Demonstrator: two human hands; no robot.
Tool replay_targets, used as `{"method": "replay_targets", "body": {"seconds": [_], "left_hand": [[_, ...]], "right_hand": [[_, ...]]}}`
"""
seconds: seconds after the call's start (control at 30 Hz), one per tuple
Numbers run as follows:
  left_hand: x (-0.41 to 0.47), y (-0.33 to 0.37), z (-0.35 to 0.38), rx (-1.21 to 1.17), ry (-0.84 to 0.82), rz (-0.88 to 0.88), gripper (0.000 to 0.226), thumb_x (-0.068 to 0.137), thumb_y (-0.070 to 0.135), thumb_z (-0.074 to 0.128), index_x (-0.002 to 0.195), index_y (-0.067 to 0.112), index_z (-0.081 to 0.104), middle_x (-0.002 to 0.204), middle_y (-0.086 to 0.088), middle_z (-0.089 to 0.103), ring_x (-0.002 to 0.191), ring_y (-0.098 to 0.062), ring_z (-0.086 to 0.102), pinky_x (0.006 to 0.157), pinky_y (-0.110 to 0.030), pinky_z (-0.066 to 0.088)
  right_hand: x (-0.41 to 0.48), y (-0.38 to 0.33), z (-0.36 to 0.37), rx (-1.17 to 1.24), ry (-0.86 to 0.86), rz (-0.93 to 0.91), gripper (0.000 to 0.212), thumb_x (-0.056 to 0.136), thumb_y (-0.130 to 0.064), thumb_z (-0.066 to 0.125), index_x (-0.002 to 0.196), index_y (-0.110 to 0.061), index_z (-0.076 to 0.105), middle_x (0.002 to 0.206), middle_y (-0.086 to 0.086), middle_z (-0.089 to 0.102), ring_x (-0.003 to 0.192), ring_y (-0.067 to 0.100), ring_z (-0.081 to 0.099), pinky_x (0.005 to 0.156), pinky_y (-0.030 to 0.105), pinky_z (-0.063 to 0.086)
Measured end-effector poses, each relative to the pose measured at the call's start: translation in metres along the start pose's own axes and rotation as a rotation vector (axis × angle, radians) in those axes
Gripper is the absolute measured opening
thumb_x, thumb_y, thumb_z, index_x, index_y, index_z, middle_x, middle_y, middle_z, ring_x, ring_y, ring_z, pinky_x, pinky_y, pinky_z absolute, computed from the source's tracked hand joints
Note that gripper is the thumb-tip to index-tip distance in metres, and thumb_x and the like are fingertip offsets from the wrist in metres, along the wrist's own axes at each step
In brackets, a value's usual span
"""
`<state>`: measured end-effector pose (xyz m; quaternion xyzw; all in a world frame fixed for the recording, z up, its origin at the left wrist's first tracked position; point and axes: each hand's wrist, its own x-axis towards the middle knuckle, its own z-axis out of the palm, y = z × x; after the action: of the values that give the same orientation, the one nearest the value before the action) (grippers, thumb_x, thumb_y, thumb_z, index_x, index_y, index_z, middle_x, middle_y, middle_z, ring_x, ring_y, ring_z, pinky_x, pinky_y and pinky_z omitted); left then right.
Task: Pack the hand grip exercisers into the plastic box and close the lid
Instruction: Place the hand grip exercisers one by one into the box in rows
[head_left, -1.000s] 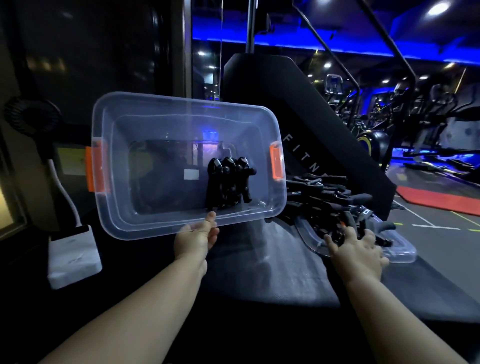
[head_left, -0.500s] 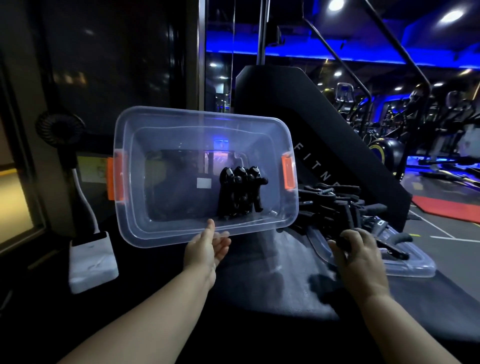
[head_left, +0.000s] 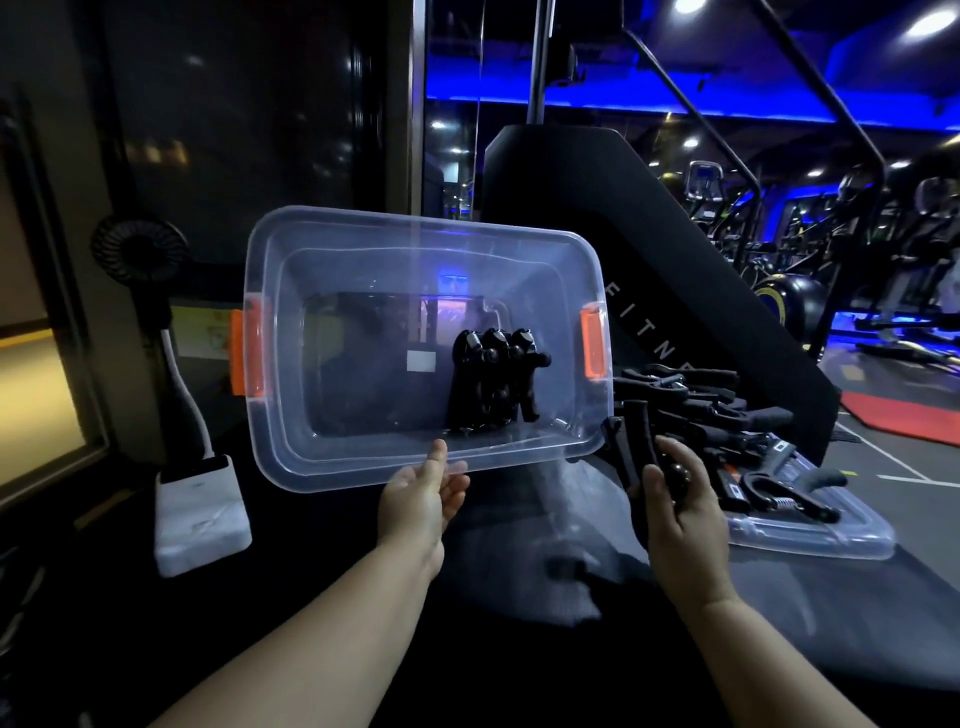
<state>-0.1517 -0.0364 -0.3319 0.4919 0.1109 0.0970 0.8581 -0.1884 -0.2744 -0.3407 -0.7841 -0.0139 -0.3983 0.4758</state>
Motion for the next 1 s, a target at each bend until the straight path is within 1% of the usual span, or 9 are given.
{"method": "replay_targets", "body": {"seconds": [0.07,0.13,0.27,0.43,0.53,0.63,0.77,0.87,1.0], "left_hand": [[-0.001,0.000,0.000,0.000,-0.004,0.004,0.027,0.087,0.037,0.065,0.085,0.010,0.060,0.078,-0.002,0.075,0.061,-0.007,0.067,0.054,-0.019,0.053],[-0.002,0.000,0.000,-0.005,-0.009,0.011,0.026,0.088,0.035,0.064,0.083,0.011,0.059,0.076,-0.002,0.075,0.058,-0.006,0.066,0.054,-0.019,0.053],[-0.004,0.000,0.000,0.000,-0.028,0.031,0.026,0.090,0.035,0.061,0.079,0.011,0.058,0.076,-0.003,0.075,0.059,-0.007,0.066,0.057,-0.021,0.053],[-0.007,-0.001,0.000,0.019,-0.051,0.057,0.031,0.092,0.038,0.057,0.078,0.011,0.058,0.080,-0.004,0.075,0.064,-0.011,0.067,0.062,-0.023,0.053],[-0.009,0.000,0.000,0.009,-0.055,0.062,0.034,0.094,0.039,0.054,0.075,0.011,0.057,0.078,-0.004,0.075,0.062,-0.010,0.066,0.061,-0.022,0.055],[-0.009,0.000,-0.001,0.000,-0.057,0.063,0.037,0.095,0.041,0.051,0.074,0.010,0.057,0.078,-0.005,0.075,0.065,-0.013,0.067,0.063,-0.024,0.054],[-0.006,-0.001,-0.003,-0.013,-0.058,0.060,0.040,0.095,0.043,0.049,0.076,0.009,0.059,0.080,-0.007,0.075,0.064,-0.013,0.067,0.060,-0.023,0.053],[-0.005,-0.001,-0.003,-0.026,-0.062,0.056,0.043,0.095,0.044,0.047,0.077,0.008,0.060,0.080,-0.008,0.075,0.061,-0.012,0.067,0.058,-0.022,0.054],[-0.005,-0.001,-0.003,-0.029,-0.063,0.052,0.044,0.096,0.044,0.046,0.079,0.007,0.060,0.078,-0.009,0.075,0.059,-0.012,0.067,0.057,-0.021,0.055]], "right_hand": [[-0.003,-0.006,0.006,0.102,0.065,0.056,0.041,0.083,-0.057,0.048,0.122,-0.046,0.051,0.088,-0.016,0.066,0.083,0.008,0.061,0.075,0.026,0.046],[-0.005,-0.010,0.012,0.171,0.097,0.082,0.035,0.091,-0.042,0.054,0.126,-0.042,0.052,0.085,-0.032,0.066,0.078,-0.007,0.060,0.071,0.011,0.043],[-0.006,-0.013,0.015,0.185,0.042,0.147,0.037,0.092,-0.026,0.061,0.123,-0.044,0.053,0.085,-0.022,0.067,0.085,-0.004,0.060,0.073,0.008,0.041],[0.001,-0.023,0.015,0.218,0.063,0.145,0.047,0.087,-0.017,0.068,0.130,-0.029,0.055,0.095,-0.025,0.060,0.086,-0.019,0.056,0.072,-0.003,0.038],[0.009,-0.030,0.018,0.284,0.098,0.145,0.048,0.084,-0.012,0.070,0.124,-0.034,0.054,0.090,-0.013,0.062,0.074,-0.012,0.059,0.063,0.003,0.043],[0.016,-0.043,0.025,0.305,0.053,0.149,0.055,0.082,-0.016,0.073,0.119,-0.049,0.051,0.087,-0.012,0.067,0.079,0.000,0.063,0.074,0.015,0.049],[0.029,-0.060,0.037,0.311,-0.113,0.159,0.036,0.081,-0.018,0.075,0.105,-0.040,0.061,0.087,0.000,0.071,0.076,0.019,0.070,0.075,0.039,0.058],[0.042,-0.070,0.051,0.305,-0.221,0.161,0.026,0.082,-0.011,0.072,0.090,-0.035,0.064,0.095,0.013,0.067,0.072,0.022,0.069,0.068,0.044,0.059],[0.061,-0.076,0.075,0.075,-0.286,0.091,0.034,0.073,-0.013,0.070,0.084,-0.042,0.056,0.070,-0.011,0.063,0.052,0.005,0.056,0.051,0.037,0.052]]}}
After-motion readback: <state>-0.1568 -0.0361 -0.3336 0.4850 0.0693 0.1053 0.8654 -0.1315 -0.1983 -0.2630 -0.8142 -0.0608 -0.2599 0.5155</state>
